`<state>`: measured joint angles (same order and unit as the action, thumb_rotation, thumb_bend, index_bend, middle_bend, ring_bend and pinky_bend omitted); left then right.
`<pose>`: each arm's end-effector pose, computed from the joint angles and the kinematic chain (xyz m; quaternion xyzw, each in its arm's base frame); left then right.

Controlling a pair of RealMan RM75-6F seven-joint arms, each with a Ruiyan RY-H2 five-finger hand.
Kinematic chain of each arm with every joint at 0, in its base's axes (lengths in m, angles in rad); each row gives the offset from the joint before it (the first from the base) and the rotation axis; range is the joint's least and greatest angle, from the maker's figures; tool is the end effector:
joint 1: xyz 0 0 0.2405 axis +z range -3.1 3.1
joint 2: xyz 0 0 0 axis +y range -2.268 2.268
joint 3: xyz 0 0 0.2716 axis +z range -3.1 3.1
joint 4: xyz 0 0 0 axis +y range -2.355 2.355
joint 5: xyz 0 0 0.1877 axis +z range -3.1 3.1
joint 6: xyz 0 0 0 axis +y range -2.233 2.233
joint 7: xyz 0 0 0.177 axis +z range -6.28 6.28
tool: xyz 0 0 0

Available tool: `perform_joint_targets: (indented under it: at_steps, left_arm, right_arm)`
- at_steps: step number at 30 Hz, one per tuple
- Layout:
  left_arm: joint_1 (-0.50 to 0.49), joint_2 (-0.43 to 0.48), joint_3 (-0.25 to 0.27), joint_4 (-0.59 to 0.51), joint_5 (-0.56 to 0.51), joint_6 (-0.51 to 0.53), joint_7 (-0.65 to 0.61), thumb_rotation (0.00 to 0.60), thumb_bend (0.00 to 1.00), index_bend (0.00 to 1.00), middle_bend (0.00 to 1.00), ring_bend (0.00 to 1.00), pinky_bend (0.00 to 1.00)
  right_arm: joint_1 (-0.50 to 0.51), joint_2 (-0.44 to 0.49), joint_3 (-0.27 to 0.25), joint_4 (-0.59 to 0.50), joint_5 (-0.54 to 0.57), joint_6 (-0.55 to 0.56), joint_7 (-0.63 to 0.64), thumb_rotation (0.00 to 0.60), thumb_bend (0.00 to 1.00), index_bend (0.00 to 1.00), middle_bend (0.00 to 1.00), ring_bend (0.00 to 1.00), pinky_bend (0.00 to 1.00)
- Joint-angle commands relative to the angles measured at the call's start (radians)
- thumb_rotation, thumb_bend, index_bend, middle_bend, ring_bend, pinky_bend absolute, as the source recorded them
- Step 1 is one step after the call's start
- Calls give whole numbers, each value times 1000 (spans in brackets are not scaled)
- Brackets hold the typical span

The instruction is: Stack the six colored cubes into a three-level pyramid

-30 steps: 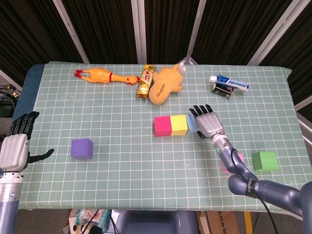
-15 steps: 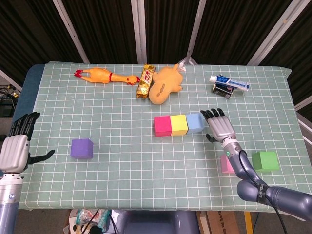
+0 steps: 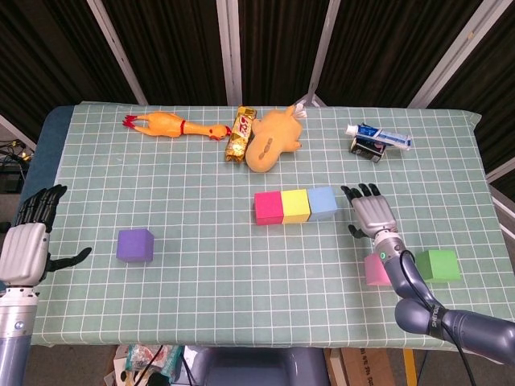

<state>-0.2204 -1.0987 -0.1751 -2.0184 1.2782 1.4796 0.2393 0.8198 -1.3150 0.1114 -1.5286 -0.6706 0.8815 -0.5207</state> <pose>-0.2319 0.2590 0.1905 -0.5352 -0.4245 -0.4572 0.5695 -0.2216 -0.4092 0.0645 0.7139 -0.4218 0.2230 0.5125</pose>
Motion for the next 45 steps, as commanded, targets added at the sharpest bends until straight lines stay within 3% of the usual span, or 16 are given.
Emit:
perform_joint_targets:
  at_steps: [1, 22, 36, 45]
  left_arm:
    - [0, 0, 2, 1, 1, -2, 0, 600, 100, 0, 37, 0, 29]
    - [2, 3, 0, 3, -1, -3, -10, 600, 100, 0, 37, 0, 29]
    - [1, 5, -1, 2, -5, -8, -11, 600, 101, 0, 37, 0, 29]
    - [1, 2, 0, 2, -5, -8, -6, 600, 100, 0, 37, 0, 28]
  right_arm:
    - [2, 1, -12, 2, 21, 1, -19, 600, 395, 0, 186, 16, 12]
    - [18, -24, -35, 16, 26, 16, -62, 600, 395, 2, 186, 9, 0]
    - [32, -31, -59, 44, 107, 8, -126, 600, 395, 2, 186, 9, 0]
    - [34, -38, -50, 31, 64, 7, -105, 600, 394, 3, 186, 9, 0]
